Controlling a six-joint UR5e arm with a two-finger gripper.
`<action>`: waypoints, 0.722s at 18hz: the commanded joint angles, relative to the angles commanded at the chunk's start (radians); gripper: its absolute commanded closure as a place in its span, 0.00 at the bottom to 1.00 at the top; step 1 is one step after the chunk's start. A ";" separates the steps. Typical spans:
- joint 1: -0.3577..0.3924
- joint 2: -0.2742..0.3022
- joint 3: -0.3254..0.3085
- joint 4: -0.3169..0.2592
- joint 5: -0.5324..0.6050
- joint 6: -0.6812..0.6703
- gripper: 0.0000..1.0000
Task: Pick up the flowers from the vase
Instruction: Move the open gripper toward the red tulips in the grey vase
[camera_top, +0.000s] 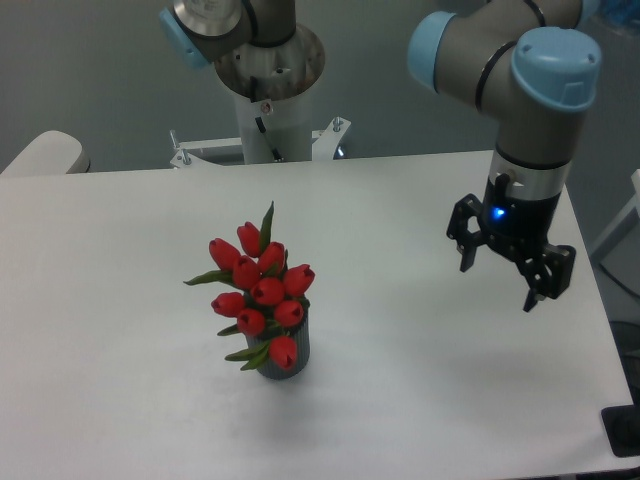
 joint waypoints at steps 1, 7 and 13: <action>0.000 0.000 0.000 -0.021 -0.002 -0.003 0.01; 0.037 0.002 -0.075 -0.078 -0.237 -0.043 0.01; 0.103 0.057 -0.294 0.012 -0.586 -0.067 0.00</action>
